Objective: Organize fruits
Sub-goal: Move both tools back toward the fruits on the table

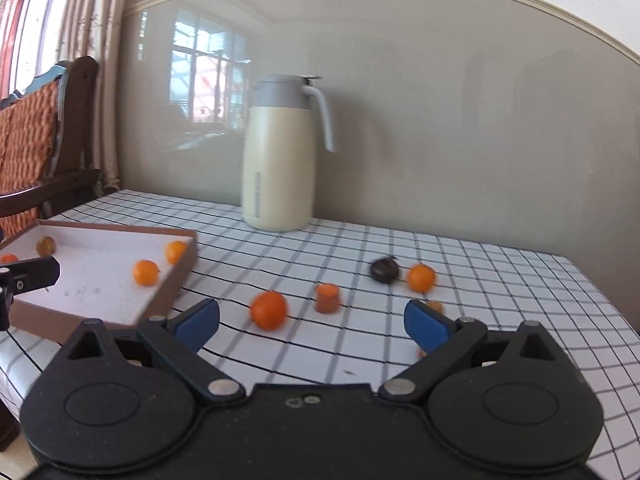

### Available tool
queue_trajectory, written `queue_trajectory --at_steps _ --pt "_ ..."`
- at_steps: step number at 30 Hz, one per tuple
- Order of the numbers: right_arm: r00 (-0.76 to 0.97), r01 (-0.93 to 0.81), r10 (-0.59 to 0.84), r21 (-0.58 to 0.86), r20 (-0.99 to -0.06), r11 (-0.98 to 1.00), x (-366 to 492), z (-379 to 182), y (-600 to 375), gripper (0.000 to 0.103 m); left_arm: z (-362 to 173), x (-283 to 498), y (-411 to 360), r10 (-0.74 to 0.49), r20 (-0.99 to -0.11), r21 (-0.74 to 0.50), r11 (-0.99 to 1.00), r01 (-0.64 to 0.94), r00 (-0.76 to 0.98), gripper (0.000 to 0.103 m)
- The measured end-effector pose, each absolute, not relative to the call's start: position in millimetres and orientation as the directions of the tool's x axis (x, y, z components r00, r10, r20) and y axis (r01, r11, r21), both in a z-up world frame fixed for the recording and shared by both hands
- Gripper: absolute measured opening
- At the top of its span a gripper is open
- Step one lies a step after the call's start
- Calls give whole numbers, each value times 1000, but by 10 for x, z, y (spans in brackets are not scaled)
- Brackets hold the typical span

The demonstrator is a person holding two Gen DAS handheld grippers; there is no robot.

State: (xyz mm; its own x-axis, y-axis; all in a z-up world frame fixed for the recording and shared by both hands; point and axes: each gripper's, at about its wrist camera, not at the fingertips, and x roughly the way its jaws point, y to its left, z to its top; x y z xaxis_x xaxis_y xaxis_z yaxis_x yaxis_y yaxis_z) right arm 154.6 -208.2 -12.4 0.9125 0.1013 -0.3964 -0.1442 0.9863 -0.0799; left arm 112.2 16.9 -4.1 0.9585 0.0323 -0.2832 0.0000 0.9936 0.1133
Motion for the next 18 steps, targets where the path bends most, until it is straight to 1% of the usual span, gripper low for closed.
queue_trajectory --at_steps 8,13,14,18 --pt "909 -65 -7 -158 -417 985 1521 -221 -2443 89 -105 1237 -379 -56 -300 131 986 99 952 103" --pt "902 -40 -31 -155 -430 987 1606 -289 -2659 79 -141 1397 -641 -75 -313 133 984 122 947 103" --pt "902 -36 -34 -153 -430 988 1622 -300 -2688 79 -150 1443 -678 -79 -317 128 984 125 945 103" --pt "895 -36 -29 -137 -445 990 1722 -342 -2789 71 -183 1624 -838 -86 -345 128 982 138 935 102"
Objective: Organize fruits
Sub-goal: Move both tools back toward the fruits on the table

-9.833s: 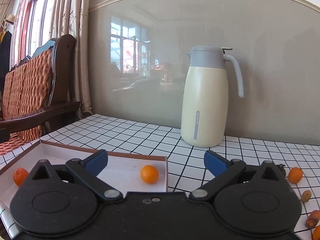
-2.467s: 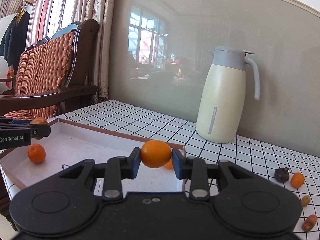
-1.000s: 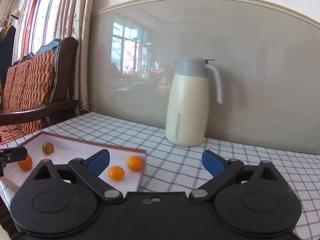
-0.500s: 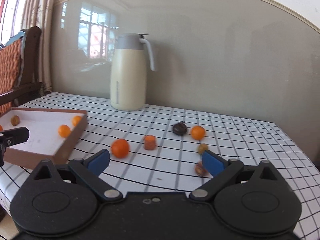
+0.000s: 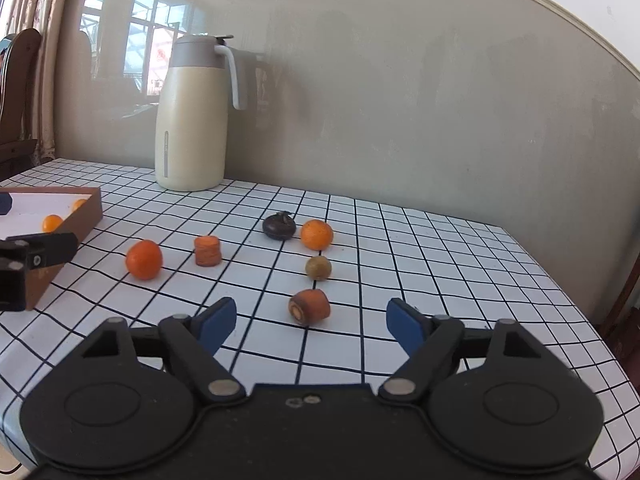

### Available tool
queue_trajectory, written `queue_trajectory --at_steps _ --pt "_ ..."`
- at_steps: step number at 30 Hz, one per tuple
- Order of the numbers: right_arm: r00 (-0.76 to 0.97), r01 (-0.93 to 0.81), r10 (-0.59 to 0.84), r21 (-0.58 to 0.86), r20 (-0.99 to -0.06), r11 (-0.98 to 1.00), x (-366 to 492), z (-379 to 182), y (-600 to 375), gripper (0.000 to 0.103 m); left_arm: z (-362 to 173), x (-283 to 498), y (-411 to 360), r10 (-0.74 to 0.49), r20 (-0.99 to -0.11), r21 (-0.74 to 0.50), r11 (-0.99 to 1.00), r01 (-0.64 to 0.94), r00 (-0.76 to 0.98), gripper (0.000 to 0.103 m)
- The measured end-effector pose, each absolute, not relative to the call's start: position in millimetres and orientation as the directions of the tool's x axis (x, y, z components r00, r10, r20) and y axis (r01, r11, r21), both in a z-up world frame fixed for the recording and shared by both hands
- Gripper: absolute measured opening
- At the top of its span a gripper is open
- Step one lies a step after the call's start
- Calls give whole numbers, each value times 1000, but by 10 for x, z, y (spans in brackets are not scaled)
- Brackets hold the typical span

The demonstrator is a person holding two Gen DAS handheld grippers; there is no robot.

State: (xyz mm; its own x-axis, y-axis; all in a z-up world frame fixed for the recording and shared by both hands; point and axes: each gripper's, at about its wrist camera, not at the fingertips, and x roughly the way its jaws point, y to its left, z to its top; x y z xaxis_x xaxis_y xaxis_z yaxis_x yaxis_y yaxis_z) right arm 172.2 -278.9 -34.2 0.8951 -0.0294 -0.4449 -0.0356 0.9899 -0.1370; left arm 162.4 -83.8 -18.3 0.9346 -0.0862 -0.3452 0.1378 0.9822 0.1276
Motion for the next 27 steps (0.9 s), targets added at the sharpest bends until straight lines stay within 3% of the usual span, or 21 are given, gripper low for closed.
queue_trajectory --at_steps 2,5,16,27 --pt "890 -34 -29 -129 -456 991 1799 -372 -2809 69 -221 1696 -912 -86 -361 131 981 142 929 100" --pt "877 -42 -25 -129 -480 991 1897 -458 -2821 66 -296 1860 -997 -88 -406 115 983 146 910 82" --pt "856 -60 -4 -107 -516 992 2134 -546 -2875 47 -497 2328 -1100 -71 -481 56 992 112 874 73" --pt "852 -87 7 -127 -524 988 2378 -603 -2834 41 -592 2544 -1107 -66 -519 46 993 105 852 72"
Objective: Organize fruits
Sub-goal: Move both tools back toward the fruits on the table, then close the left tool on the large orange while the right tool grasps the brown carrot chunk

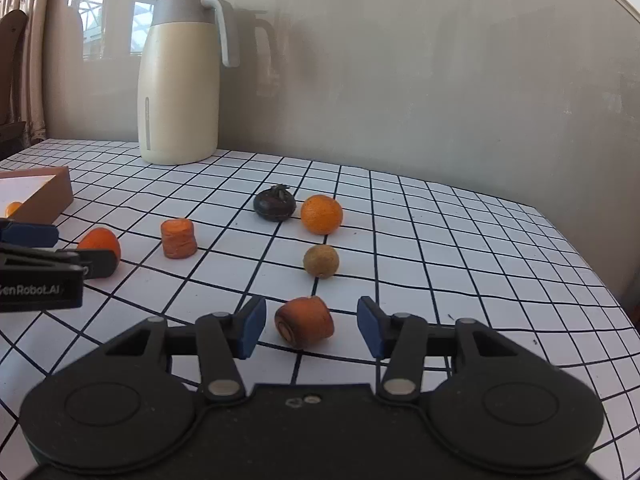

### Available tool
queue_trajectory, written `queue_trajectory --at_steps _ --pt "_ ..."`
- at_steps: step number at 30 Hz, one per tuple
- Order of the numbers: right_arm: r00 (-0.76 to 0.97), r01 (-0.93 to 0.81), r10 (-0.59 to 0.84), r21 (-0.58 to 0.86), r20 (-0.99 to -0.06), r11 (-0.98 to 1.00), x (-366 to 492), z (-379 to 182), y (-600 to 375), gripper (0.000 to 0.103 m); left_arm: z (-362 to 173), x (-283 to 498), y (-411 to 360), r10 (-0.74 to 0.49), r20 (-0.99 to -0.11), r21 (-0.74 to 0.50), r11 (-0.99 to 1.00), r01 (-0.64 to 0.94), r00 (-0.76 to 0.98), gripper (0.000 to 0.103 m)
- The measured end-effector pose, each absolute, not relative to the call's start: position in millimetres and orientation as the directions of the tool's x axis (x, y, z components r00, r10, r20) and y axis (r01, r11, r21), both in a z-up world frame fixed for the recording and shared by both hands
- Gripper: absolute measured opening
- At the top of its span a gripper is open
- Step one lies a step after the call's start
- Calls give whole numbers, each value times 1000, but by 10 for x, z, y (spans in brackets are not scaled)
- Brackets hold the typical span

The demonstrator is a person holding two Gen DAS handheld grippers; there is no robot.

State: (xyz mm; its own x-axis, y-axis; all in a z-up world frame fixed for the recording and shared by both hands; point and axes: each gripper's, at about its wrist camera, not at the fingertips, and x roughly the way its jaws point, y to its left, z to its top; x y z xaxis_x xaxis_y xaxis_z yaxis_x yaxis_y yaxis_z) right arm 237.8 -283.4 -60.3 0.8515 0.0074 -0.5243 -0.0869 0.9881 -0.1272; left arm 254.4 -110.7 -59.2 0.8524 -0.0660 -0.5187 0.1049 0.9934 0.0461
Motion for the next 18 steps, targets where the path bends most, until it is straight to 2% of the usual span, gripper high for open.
queue_trajectory --at_steps 11,15,16,18 --pt "823 -90 17 -100 -568 991 2467 -647 -2869 38 -632 2640 -1183 -60 -528 65 992 111 847 72" --pt "811 -86 15 -94 -585 992 2501 -660 -2876 34 -641 2675 -1187 -59 -539 63 992 110 840 72" --pt "808 -84 14 -91 -589 992 2507 -664 -2880 33 -645 2684 -1189 -58 -543 64 992 110 838 69" --pt "805 -85 19 -84 -593 993 2514 -670 -2888 32 -658 2704 -1200 -57 -556 69 991 114 829 49"
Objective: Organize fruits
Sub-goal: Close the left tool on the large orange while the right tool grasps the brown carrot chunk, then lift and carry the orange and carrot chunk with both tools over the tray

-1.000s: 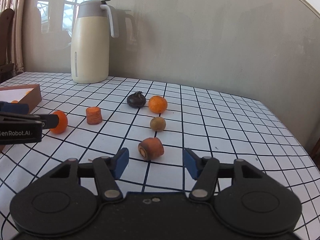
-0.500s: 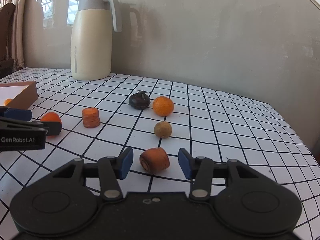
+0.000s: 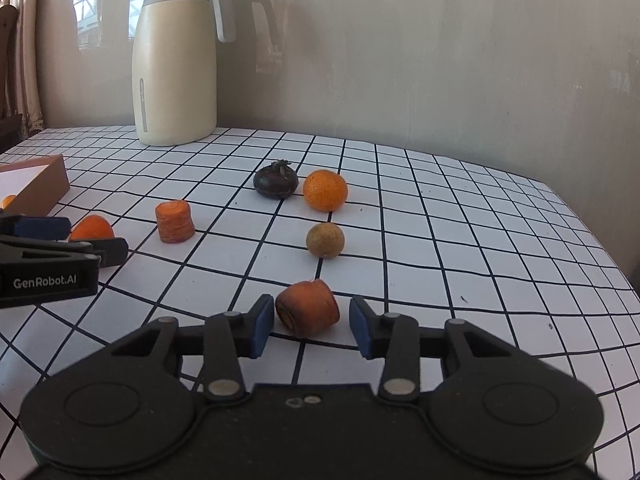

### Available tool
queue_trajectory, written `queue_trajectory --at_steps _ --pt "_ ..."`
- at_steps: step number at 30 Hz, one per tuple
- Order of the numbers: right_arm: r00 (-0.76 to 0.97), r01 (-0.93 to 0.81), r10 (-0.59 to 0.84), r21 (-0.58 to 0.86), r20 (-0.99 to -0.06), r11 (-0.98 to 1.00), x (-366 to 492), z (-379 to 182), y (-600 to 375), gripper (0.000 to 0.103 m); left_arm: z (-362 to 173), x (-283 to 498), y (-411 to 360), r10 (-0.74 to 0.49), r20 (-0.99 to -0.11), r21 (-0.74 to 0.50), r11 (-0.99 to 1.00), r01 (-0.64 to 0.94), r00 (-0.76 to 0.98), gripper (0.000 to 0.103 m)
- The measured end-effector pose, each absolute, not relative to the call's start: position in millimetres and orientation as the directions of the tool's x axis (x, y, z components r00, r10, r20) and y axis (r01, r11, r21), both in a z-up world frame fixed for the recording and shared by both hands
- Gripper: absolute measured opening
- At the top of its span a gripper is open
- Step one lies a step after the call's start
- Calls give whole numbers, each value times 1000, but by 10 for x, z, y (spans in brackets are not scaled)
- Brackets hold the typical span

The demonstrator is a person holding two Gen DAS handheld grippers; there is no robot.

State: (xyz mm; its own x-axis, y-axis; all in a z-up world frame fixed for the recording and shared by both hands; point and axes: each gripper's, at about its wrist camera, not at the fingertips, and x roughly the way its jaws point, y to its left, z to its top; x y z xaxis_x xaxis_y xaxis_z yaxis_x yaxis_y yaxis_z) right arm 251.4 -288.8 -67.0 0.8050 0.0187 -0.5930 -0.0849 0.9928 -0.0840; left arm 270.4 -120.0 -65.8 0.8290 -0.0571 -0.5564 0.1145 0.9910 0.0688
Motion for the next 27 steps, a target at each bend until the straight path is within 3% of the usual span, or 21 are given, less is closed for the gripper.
queue_trajectory --at_steps 1,10,27 --pt "804 -90 24 -81 -594 993 2516 -670 -2888 28 -666 2713 -1209 -67 -565 67 990 126 822 38" --pt "822 -76 5 -100 -570 992 2459 -643 -2891 25 -641 2597 -1290 -98 -541 79 983 166 835 38" --pt "892 -24 -18 -87 -452 996 1951 -239 -2889 26 -170 1901 -1125 -151 -399 90 975 203 904 38"
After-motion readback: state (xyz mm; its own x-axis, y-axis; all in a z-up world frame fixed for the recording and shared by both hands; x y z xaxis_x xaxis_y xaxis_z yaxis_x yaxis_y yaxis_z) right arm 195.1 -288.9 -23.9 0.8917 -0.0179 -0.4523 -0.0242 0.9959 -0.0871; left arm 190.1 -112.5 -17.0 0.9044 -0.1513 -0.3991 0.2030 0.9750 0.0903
